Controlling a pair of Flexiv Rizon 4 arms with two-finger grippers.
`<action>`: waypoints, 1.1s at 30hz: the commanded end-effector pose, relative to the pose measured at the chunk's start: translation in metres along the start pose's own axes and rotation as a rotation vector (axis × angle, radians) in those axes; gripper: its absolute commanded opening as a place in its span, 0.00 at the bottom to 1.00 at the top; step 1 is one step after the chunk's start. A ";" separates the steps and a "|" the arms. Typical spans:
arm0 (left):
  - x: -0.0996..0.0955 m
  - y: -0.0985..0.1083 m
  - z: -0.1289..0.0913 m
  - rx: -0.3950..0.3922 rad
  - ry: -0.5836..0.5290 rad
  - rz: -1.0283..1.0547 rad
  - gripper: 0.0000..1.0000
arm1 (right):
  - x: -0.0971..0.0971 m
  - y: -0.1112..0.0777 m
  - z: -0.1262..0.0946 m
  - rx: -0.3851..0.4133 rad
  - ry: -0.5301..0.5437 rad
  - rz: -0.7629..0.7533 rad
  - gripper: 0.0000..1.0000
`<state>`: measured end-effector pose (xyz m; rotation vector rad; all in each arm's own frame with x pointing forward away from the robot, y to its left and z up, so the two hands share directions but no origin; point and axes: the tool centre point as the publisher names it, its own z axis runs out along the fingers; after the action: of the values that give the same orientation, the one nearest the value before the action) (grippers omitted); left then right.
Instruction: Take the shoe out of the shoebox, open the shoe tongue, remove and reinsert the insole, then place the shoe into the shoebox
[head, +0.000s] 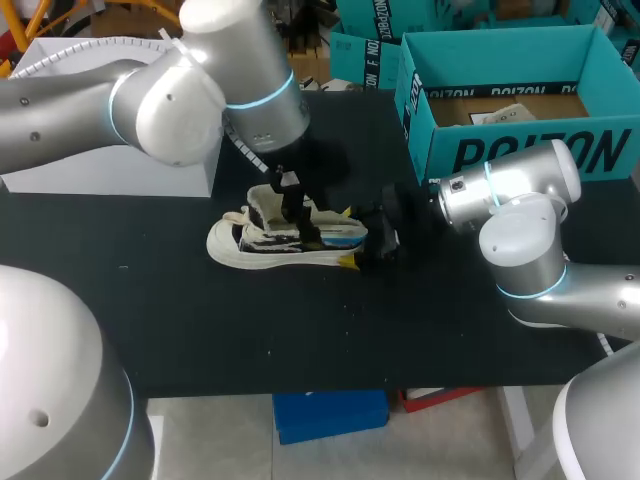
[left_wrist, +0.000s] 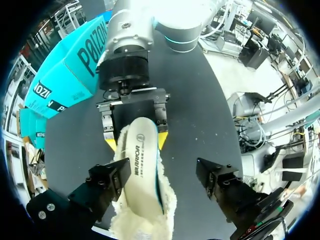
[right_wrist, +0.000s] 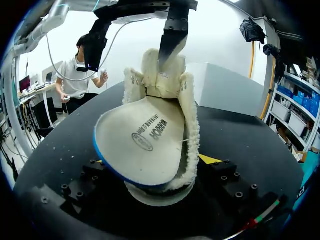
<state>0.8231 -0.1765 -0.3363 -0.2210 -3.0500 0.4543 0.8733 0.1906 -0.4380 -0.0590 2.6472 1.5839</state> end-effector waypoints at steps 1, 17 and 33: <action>-0.008 -0.014 0.012 -0.034 0.013 0.015 0.78 | -0.001 -0.002 0.001 0.000 0.001 0.001 0.00; -0.012 -0.018 0.037 -0.089 0.032 0.042 0.60 | -0.001 -0.002 0.001 0.000 0.001 0.001 0.00; -0.017 -0.021 0.053 -0.118 0.034 0.051 0.49 | -0.001 -0.002 0.001 0.000 0.001 0.001 0.00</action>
<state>0.8301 -0.2106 -0.3763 -0.3100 -3.0500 0.2723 0.8733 0.1906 -0.4379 -0.0590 2.6472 1.5840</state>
